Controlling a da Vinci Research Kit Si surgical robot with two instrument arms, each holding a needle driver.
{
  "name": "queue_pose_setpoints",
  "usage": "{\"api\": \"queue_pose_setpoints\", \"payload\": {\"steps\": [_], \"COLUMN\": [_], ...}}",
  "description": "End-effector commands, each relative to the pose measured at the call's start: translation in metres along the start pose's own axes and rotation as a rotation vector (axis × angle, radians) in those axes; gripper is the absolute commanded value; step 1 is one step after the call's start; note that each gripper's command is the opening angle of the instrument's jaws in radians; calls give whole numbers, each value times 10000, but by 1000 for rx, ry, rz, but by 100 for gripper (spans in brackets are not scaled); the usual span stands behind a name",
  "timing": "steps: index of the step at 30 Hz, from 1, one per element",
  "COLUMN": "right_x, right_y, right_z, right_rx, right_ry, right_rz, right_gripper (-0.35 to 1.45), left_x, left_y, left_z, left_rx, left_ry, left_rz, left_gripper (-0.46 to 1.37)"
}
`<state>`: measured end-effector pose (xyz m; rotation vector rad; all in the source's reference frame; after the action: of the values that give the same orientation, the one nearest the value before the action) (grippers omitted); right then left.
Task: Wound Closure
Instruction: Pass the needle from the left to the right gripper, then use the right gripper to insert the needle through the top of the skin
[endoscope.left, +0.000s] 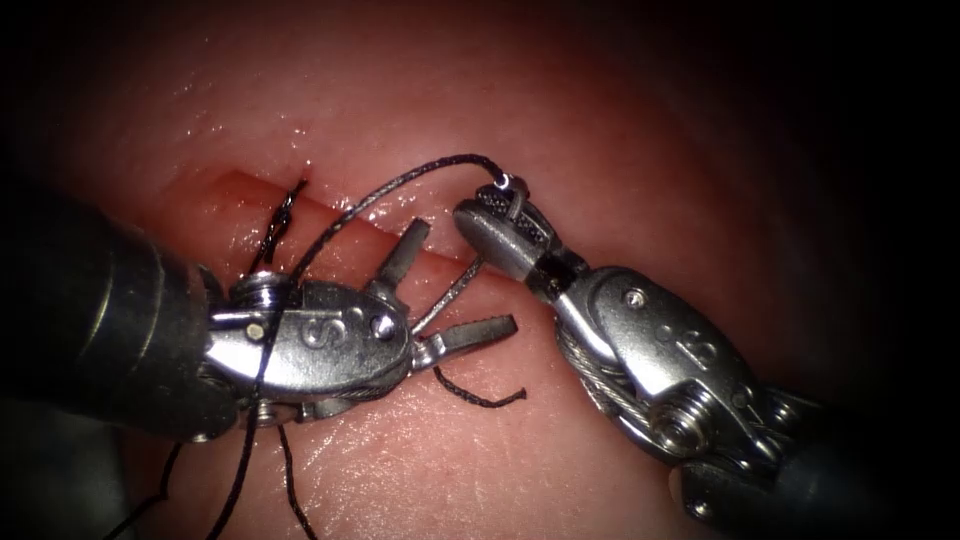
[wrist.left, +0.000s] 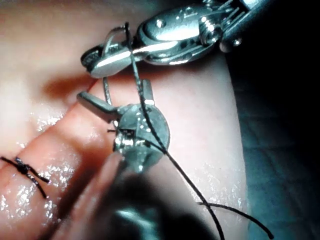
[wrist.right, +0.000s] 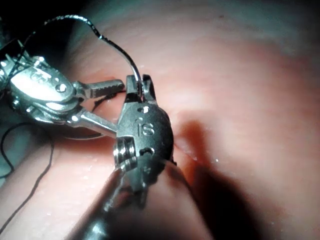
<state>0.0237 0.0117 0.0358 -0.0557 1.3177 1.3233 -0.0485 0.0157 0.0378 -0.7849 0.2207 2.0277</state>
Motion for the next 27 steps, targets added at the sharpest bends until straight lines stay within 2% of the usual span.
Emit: {"api": "queue_pose_setpoints", "payload": {"steps": [1,7,12,17,19,22,27], "right_x": [1,6,12,17,20,24,27], "right_y": [1,8,17,27,34,40,44], "right_z": [0,-5,-11,-17,-22,-27,-34], "right_rx": [-2,6,16,62,117,154,182], "right_ry": [-2,-7,-12,-29,-36,-37,-38], "right_rz": [1,3,-25,-62,-70,-126,-185], "right_gripper": [-35,-35,-35,-35,-35,-35,-35], "left_x": [0,-3,-8,-9,-9,-8,-6], "left_y": [0,-5,-14,-22,-29,-37,-50], "left_z": [0,-5,-8,-9,-11,-12,-14], "left_rx": [-2,-44,-119,-169,-229,-268,-308], "left_ry": [-8,-31,-21,-3,29,49,66], "left_rz": [9,42,80,109,142,166,182], "left_gripper": [106,112,114,111,108,107,106]}}
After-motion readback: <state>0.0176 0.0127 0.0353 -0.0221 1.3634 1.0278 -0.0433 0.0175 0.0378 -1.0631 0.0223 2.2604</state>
